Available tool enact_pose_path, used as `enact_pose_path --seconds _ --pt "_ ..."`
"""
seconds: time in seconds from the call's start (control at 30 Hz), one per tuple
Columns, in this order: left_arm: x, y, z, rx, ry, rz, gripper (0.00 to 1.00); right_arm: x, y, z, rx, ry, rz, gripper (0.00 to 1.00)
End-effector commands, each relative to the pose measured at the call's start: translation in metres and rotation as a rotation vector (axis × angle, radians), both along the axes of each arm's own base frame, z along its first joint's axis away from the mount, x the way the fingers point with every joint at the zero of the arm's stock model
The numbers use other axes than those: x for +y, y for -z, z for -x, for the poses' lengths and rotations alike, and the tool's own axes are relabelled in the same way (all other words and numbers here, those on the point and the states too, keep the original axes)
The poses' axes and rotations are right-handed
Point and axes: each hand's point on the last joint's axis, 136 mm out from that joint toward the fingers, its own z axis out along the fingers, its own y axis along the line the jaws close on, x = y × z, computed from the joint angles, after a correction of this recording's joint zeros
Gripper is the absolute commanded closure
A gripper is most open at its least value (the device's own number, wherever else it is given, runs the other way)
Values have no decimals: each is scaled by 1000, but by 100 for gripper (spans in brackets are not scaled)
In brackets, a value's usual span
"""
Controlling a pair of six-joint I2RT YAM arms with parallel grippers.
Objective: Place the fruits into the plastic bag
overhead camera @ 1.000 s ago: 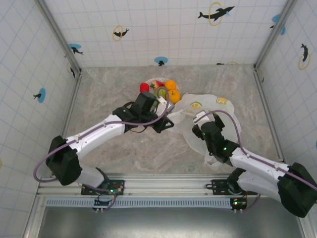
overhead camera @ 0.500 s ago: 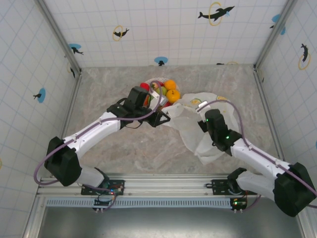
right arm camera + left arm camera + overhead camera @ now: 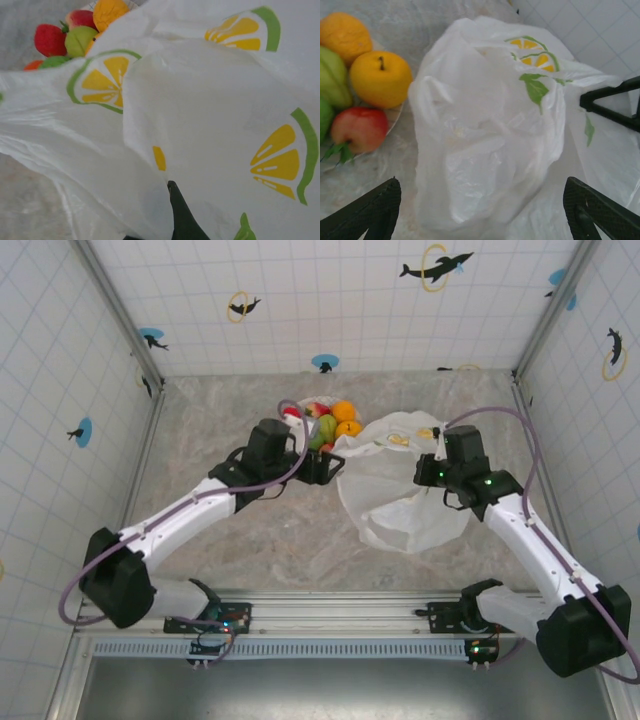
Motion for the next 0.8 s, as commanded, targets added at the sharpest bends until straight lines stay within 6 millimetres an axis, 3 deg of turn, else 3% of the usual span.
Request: enact_pose_path --seconds 0.0,0.17,0.3,0.57,0.77 --pt "28 4 1 -27 -132 -10 9 16 -12 6 60 55 -230 100" --pt "52 33 18 42 -221 5 7 16 -16 5 64 95 -337 100" --pt "60 49 27 84 -255 37 6 15 -14 7 66 127 -402 100" --pt "53 94 45 155 -185 71 4 13 -27 7 29 183 -575 100" --pt "35 102 47 193 -110 125 4 8 -43 7 7 234 -659 100"
